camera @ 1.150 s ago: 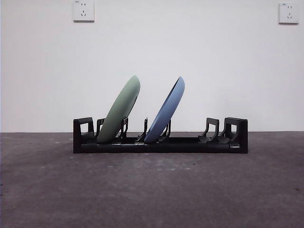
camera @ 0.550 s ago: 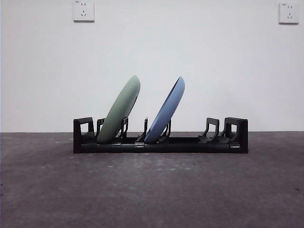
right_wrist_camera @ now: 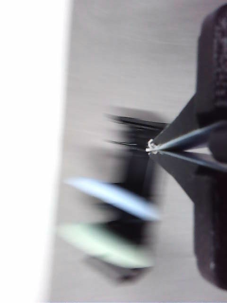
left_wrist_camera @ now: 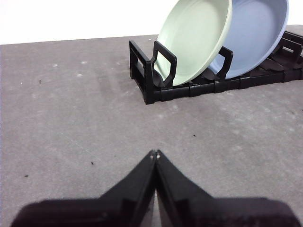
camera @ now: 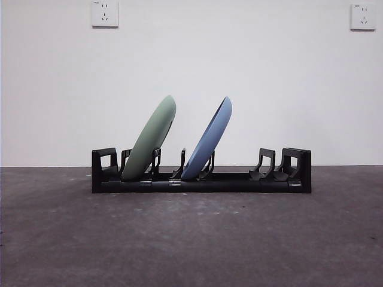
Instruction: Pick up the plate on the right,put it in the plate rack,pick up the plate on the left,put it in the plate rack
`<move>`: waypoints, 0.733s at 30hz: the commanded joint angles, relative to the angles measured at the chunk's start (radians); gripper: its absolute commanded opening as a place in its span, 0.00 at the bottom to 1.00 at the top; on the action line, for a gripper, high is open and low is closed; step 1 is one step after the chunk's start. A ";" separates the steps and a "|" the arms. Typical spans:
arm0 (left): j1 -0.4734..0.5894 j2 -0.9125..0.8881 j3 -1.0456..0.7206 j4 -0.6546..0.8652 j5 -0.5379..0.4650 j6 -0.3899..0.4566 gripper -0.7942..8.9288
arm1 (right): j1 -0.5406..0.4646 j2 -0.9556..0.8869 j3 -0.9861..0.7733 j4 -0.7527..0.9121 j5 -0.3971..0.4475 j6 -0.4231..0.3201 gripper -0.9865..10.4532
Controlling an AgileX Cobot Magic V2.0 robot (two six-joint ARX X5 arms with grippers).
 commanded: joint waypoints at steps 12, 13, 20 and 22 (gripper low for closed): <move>0.003 0.005 -0.010 0.008 0.005 -0.012 0.08 | -0.308 -0.735 -0.972 0.575 0.044 -0.031 0.09; 0.003 0.005 -0.010 0.008 0.005 -0.012 0.08 | -0.308 -0.764 -1.019 0.586 0.045 -0.029 0.09; 0.003 0.006 -0.010 0.008 0.005 -0.012 0.08 | -0.308 -0.927 -1.304 0.623 0.045 0.002 0.09; 0.003 0.006 -0.010 0.008 0.005 -0.012 0.08 | -0.308 -0.959 -1.356 0.624 0.045 0.016 0.09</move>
